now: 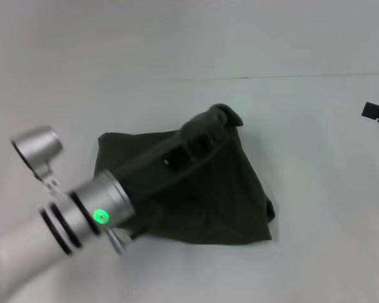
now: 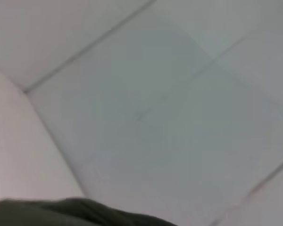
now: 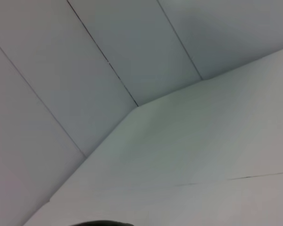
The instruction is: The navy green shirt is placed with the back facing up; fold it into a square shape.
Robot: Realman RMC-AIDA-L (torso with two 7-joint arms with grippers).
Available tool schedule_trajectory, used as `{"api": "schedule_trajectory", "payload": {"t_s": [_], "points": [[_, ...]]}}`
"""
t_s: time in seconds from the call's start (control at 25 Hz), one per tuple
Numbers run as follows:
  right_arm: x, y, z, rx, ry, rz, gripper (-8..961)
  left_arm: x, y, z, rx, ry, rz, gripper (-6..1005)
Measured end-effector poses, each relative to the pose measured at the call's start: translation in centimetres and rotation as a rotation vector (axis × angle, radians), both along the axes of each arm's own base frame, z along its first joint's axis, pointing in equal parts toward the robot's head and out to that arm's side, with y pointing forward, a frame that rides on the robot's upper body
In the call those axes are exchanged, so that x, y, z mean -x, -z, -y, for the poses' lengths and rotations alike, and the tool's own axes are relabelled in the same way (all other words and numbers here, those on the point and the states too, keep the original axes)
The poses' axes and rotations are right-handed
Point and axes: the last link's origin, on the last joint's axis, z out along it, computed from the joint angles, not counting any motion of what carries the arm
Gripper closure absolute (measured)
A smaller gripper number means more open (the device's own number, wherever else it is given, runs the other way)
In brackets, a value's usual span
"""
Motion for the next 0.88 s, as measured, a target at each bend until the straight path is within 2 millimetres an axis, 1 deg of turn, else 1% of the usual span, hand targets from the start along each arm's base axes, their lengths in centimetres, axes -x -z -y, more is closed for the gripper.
{"api": "schedule_trajectory", "payload": {"t_s": [0.08,0.12,0.16,0.32,0.48,0.6,0.72,0.88], "points": [[-0.3,-0.3,0.2,-0.003,0.003,0.009,53,-0.2,1.7,1.0,-0.029,-0.030,-0.014,939],[-0.4,-0.4,0.2,-0.004,0.003,0.014,53,-0.7,3.0,2.1,-0.040,-0.037,-0.013,936],[-0.5,-0.5,0.3,-0.005,0.003,0.018,53,-0.7,3.0,2.1,-0.040,-0.037,-0.013,934],[-0.5,-0.6,0.2,-0.002,-0.003,0.027,53,-1.4,4.0,3.4,-0.042,-0.010,-0.015,922],[-0.2,-0.6,-0.1,0.003,-0.007,0.030,53,-2.0,4.4,3.9,-0.012,0.022,-0.014,753],[-0.1,-0.6,-0.3,0.005,-0.003,0.024,53,-2.5,4.1,4.4,-0.011,0.059,0.019,635],[0.1,-0.4,-0.5,0.018,0.012,0.010,53,-2.7,3.3,4.6,-0.029,0.096,0.060,521],[0.6,0.0,-1.1,0.058,0.042,-0.007,52,-1.7,1.6,4.4,-0.098,0.135,0.071,336]]}}
